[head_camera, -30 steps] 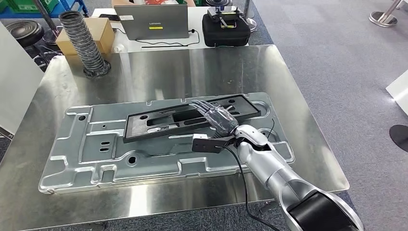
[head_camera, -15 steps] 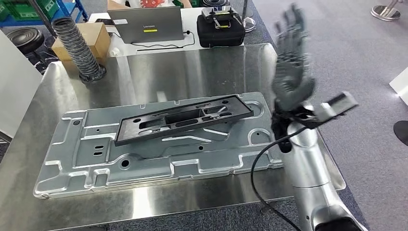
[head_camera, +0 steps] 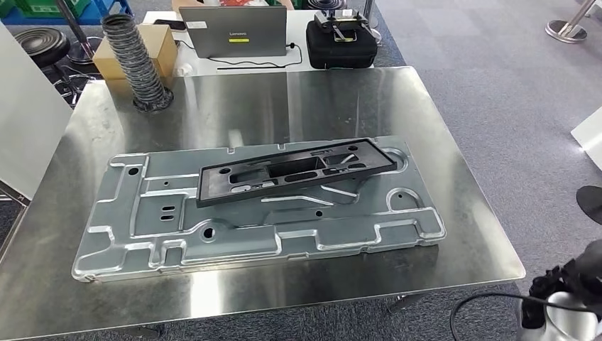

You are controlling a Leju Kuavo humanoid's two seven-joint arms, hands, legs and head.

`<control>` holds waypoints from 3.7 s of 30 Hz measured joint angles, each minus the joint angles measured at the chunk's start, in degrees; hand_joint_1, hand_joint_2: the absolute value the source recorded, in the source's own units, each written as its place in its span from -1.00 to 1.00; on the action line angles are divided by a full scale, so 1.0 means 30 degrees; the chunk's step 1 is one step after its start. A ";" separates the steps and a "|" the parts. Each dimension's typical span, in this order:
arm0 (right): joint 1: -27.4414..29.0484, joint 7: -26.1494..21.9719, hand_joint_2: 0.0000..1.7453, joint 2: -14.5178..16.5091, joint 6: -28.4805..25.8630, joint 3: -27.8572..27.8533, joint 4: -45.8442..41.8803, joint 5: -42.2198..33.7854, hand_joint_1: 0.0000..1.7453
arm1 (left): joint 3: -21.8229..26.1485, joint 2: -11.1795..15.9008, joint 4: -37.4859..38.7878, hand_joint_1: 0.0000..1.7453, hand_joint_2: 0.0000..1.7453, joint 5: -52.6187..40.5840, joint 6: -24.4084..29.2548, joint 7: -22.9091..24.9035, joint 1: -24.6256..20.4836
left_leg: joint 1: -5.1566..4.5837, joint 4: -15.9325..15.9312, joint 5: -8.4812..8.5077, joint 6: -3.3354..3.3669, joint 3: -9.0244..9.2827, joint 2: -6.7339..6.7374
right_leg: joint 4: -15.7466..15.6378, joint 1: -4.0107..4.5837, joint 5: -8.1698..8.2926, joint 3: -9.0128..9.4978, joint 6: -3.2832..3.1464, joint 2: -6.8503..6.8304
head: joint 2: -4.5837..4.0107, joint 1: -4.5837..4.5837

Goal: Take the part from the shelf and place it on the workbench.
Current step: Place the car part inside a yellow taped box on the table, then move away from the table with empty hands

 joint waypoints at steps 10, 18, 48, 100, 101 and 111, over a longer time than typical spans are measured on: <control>0.4057 0.0297 -1.00 0.0995 0.0706 -0.1962 0.1127 0.1100 -1.00 | 0.0078 0.0045 -0.0005 -1.00 -1.00 -0.0324 -0.0350 -0.0335 0.0118 | -0.0110 0.0995 -0.0783 -0.0835 -0.0615 0.0052 | -0.5296 0.0082 0.2326 0.2565 -0.1003 -0.0053 | -0.0003 -0.0073; 0.4369 -0.0002 -1.00 0.3505 0.2818 -0.4266 0.4119 0.4383 -1.00 | 0.0082 0.0035 -0.0005 -1.00 -1.00 -0.0621 -0.0208 -0.0224 0.0096 | -0.0063 0.1593 -0.2127 -0.0799 0.2174 0.0067 | -0.4828 0.0223 0.3549 0.0671 -0.0949 -0.0076 | 0.0000 -0.0120; 0.0811 0.8403 -1.00 0.2452 -0.2954 -0.5586 2.8709 1.3309 -1.00 | 0.0080 -0.0182 -0.0005 -1.00 -1.00 -0.1279 0.0031 -0.0133 -0.0026 | -0.0001 0.2697 -0.1966 -0.1025 0.1595 0.0310 | -0.5232 0.0171 0.3651 0.0900 -0.0879 -0.0156 | 0.0000 -0.0045; -0.0249 1.0271 -1.00 0.2650 0.2790 -0.3022 3.1126 1.5549 -1.00 | -0.0434 0.0009 0.0031 -1.00 -1.00 -0.2295 0.0151 -0.0430 -0.0105 | -0.0296 -0.0304 0.0437 -0.0369 0.0009 0.0416 | -0.6249 0.0392 0.1628 0.4268 -0.0813 -0.0072 | 0.0000 0.0193; -0.0254 1.0253 -1.00 0.2679 0.2787 -0.3000 3.1133 1.5553 -1.00 | -0.0443 0.0022 0.0033 -1.00 -1.00 -0.2328 0.0151 -0.0419 -0.0060 | -0.0272 0.0160 -0.0210 -0.0462 -0.0162 0.0373 | -0.6291 0.0344 0.1902 0.4023 -0.0936 -0.0119 | 0.0000 0.0160; -0.0262 1.0111 -1.00 0.2756 0.3635 -0.2865 3.1146 1.5666 -1.00 | -0.0528 0.0000 0.0046 -1.00 -1.00 -0.2382 -0.0105 -0.0426 -0.0204 | 0.0029 0.0476 -0.2448 -0.0831 0.3419 0.0271 | -0.4820 0.0302 0.3931 0.0308 -0.0614 -0.0188 | 0.0000 0.0066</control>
